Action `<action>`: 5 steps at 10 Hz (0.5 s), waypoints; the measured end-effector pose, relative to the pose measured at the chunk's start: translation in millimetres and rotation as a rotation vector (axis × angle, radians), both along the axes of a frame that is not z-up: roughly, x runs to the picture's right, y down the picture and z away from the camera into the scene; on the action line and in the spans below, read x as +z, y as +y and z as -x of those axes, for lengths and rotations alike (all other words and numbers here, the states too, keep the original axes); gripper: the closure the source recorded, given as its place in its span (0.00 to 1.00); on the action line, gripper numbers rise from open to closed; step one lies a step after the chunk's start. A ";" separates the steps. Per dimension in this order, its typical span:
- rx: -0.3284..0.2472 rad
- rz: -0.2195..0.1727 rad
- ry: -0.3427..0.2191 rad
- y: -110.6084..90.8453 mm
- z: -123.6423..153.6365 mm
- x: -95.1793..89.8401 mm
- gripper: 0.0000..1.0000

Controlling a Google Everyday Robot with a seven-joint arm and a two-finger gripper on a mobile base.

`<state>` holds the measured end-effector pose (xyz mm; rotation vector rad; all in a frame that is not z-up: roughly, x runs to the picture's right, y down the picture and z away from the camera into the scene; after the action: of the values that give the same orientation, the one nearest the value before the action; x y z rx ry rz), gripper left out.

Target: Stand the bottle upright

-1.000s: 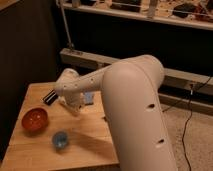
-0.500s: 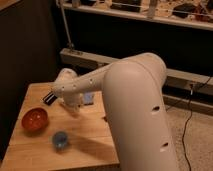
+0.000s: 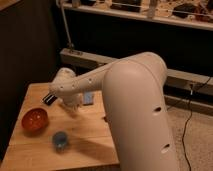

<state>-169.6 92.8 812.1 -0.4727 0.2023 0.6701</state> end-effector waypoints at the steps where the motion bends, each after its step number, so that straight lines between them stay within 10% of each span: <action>1: 0.001 -0.002 -0.006 -2.3 3.4 -1.9 0.80; 5: -0.007 -0.016 -0.017 -15.4 14.6 -11.8 0.80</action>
<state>-184.1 77.4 800.2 -0.4617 0.1828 0.6605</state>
